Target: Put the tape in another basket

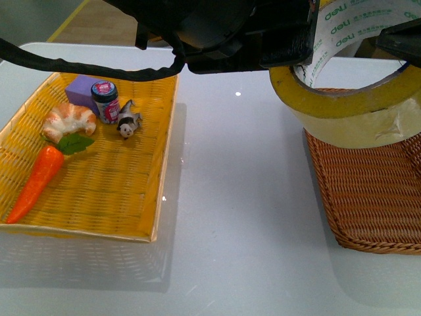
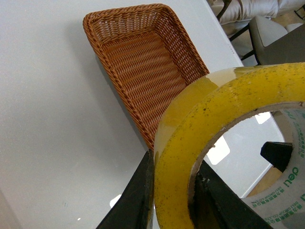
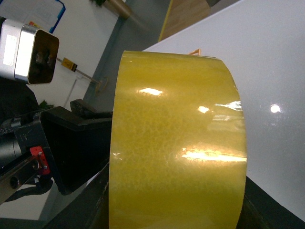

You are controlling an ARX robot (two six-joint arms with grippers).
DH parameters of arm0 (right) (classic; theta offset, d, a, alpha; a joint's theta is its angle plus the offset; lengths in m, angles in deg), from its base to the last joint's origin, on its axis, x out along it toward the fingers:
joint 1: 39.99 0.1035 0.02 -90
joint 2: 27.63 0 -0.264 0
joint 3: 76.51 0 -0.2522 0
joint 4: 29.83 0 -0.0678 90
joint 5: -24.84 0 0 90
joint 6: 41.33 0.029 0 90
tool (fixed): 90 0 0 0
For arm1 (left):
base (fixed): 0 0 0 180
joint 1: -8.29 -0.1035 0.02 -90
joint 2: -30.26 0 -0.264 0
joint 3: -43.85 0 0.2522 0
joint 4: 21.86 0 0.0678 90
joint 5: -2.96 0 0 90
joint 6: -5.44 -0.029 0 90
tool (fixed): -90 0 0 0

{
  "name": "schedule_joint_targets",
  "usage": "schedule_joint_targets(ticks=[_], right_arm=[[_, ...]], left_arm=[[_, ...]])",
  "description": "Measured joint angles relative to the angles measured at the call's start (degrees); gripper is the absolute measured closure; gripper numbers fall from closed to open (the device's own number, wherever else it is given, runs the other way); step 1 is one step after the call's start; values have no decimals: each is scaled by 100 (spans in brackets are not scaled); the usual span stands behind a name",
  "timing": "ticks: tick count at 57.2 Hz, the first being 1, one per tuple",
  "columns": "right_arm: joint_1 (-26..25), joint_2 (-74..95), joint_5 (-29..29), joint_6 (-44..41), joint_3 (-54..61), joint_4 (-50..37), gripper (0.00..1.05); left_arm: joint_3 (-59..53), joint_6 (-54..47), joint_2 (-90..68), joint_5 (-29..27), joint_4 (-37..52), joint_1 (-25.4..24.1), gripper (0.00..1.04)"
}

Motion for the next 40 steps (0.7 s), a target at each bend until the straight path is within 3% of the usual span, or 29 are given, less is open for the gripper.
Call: schedule_joint_targets(ticks=[13,35,40], right_arm=[[4,22,-15,52,0,-11,57],[-122,63,81,-48,0,96,58],[-385,46,52,-4,0,79,58]], left_arm=[[-11,7,0,31,0,-4,87],[-11,87,254,240,2,-24,30],[-44,90,411,238,39,-81,11]])
